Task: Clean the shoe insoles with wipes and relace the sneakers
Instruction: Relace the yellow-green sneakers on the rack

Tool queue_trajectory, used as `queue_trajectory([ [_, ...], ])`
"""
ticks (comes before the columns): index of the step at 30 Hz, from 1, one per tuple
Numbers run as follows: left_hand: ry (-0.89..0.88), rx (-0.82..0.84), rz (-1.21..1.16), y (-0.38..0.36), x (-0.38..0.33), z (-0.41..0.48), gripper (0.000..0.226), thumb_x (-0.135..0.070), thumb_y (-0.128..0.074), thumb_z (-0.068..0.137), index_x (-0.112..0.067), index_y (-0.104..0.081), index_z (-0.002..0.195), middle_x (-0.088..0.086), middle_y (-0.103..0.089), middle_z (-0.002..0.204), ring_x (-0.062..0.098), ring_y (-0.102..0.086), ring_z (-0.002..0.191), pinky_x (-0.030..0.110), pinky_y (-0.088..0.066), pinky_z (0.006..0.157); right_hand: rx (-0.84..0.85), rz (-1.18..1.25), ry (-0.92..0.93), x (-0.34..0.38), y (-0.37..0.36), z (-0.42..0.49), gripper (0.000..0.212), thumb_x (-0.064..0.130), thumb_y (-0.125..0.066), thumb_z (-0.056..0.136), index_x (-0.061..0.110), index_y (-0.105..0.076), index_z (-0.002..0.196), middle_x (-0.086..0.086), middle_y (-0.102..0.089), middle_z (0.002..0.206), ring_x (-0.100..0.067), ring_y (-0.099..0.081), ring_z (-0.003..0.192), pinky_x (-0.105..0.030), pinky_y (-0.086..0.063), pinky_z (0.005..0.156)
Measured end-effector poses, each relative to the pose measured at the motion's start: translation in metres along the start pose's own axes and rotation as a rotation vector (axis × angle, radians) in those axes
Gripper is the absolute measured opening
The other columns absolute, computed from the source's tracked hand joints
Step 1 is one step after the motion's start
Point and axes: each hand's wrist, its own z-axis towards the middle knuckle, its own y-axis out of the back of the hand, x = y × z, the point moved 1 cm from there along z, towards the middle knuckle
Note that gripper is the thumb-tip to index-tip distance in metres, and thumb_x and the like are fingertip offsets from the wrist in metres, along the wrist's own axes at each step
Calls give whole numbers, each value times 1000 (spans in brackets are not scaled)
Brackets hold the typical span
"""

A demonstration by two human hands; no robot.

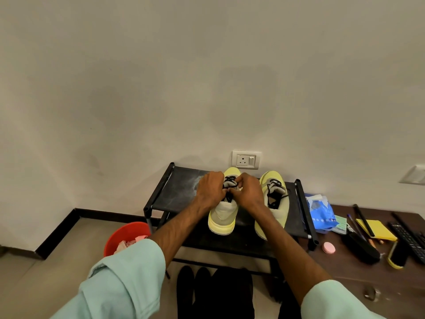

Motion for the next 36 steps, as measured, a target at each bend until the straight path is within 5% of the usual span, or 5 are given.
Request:
queue_trajectory([
  [11,14,-21,-188,19,-5,-52,36,-32,-66,92,-12,-59,121,9,-57,125,27,-57,113,36,-48,92,-113,132,12,-7,39,-59,28,1,-63,87,4,-69,115,-7,-72,101,-16,-66,86,-32,-59,81],
  [17,-17,-52,-149,25,-26,-77,43,-34,-61,92,-9,-57,128,14,-54,131,31,-48,125,38,-40,103,-315,-70,16,-18,59,-91,24,5,-74,82,12,-76,104,-6,-69,115,-25,-61,111,-31,-51,91],
  [25,73,19,89,21,-37,-81,54,-26,-73,73,-8,-60,122,15,-58,130,35,-47,123,41,-46,102,-80,-282,-198,-58,82,-102,47,37,-77,80,23,-64,123,-13,-58,129,-31,-50,122,-36,-44,96],
  [29,107,99,-26,10,-28,-82,43,-27,-69,76,-11,-63,115,10,-65,121,30,-59,116,40,-49,98,42,-111,-189,-65,86,-102,54,32,-82,80,21,-60,128,-9,-63,128,-25,-61,111,-30,-51,84],
  [36,110,196,-125,6,-19,-78,41,-29,-79,78,-13,-62,111,8,-65,115,26,-62,103,36,-55,84,169,-176,-199,-52,78,-94,60,32,-80,85,13,-54,136,-11,-60,132,-28,-61,116,-34,-52,90],
])
